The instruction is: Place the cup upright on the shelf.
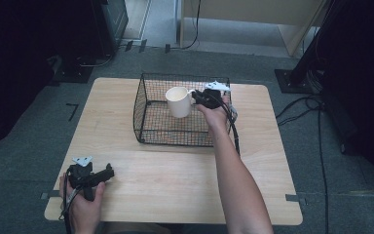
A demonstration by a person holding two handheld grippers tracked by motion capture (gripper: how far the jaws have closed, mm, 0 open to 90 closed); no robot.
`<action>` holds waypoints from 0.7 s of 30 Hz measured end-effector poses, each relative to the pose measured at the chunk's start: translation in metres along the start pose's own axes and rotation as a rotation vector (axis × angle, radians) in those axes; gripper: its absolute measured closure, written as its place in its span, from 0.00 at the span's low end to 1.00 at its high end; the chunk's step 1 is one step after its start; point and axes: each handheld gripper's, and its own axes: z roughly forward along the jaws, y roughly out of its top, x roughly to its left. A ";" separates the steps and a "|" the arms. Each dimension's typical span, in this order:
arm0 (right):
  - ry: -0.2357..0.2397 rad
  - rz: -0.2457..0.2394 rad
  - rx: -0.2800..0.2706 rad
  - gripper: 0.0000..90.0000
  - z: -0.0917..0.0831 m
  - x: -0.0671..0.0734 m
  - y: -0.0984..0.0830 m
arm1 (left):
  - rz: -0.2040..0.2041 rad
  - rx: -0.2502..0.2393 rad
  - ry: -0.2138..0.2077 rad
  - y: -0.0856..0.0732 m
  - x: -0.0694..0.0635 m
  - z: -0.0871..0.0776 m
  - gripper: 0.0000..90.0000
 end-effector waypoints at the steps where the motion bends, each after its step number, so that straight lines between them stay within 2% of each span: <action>1: 0.000 0.000 0.000 0.91 0.000 0.000 0.000 | 0.000 0.000 0.000 0.000 0.000 0.000 0.00; 6: -0.002 -0.030 0.013 0.91 0.002 -0.001 -0.002 | 0.001 0.000 0.000 0.000 0.000 0.000 0.00; 7: 0.009 -0.064 0.031 0.91 0.003 -0.002 -0.005 | 0.001 -0.001 0.000 0.000 0.000 0.000 0.00; 11: 0.007 -0.099 0.056 0.90 0.005 -0.002 -0.007 | 0.001 0.000 -0.001 0.000 0.000 0.000 0.00; 16: 0.008 -0.120 0.068 0.91 0.006 -0.002 -0.009 | 0.000 0.000 0.000 0.000 0.000 0.000 0.00; 21: -0.017 -0.130 0.092 0.92 0.007 -0.003 -0.011 | 0.000 0.000 0.000 0.000 0.000 0.000 0.00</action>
